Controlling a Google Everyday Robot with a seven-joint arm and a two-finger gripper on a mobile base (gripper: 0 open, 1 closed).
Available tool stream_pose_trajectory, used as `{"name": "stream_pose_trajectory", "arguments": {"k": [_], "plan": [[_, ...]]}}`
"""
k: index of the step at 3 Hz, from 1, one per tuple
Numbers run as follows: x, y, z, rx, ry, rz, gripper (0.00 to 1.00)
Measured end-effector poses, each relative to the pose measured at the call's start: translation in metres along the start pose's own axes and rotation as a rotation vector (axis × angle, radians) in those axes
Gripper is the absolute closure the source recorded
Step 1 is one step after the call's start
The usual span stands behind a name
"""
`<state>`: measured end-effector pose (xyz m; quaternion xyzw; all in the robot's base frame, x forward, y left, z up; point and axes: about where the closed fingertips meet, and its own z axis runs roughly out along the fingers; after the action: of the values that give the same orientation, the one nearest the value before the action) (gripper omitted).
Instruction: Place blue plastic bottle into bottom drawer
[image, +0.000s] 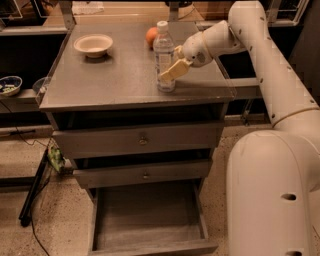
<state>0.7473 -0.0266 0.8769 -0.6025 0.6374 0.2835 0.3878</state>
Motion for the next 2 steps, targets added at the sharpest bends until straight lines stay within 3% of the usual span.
{"name": "stream_pose_trajectory", "arguments": {"k": [2], "plan": [[-0.0072,0.002,0.0009,-0.005,-0.014,-0.004,1.0]]}}
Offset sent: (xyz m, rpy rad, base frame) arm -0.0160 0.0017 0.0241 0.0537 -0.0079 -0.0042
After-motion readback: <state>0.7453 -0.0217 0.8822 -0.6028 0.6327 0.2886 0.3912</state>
